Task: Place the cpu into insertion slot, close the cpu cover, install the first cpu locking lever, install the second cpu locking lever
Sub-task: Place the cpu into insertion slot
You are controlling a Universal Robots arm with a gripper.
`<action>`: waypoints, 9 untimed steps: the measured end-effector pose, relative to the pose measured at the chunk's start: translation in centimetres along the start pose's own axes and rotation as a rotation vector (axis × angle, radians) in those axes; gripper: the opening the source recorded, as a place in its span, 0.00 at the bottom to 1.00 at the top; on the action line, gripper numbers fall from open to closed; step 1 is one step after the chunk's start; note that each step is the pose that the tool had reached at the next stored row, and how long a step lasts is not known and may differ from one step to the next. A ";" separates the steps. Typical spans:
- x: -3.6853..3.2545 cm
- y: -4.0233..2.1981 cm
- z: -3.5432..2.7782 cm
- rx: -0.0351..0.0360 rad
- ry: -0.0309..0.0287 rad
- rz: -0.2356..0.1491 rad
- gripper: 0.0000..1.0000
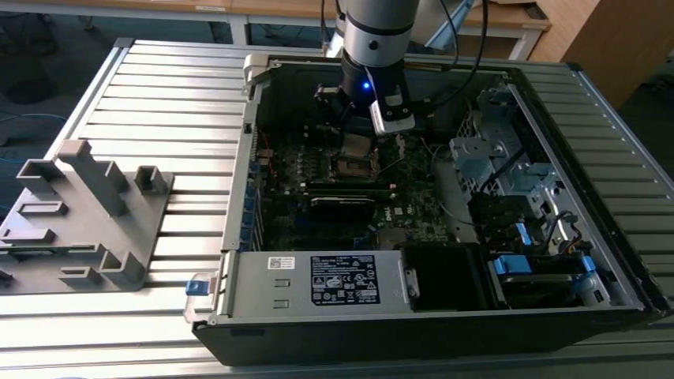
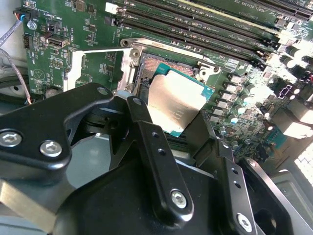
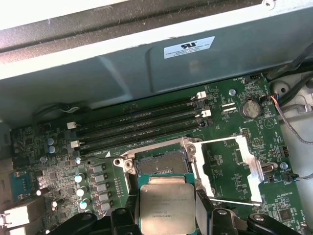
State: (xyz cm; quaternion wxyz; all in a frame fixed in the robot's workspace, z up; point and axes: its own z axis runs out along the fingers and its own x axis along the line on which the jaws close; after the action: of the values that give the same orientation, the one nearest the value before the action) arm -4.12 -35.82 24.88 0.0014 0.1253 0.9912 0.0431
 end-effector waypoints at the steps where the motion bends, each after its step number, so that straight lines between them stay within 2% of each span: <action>1: 0.00 0.00 0.00 0.0000 -0.0001 0.001 0.54; 9: 0.00 -0.01 0.08 -0.0001 -0.0004 0.004 0.54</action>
State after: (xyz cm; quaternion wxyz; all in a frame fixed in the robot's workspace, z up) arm -4.12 -35.82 24.80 0.0015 0.1274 0.9909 0.0431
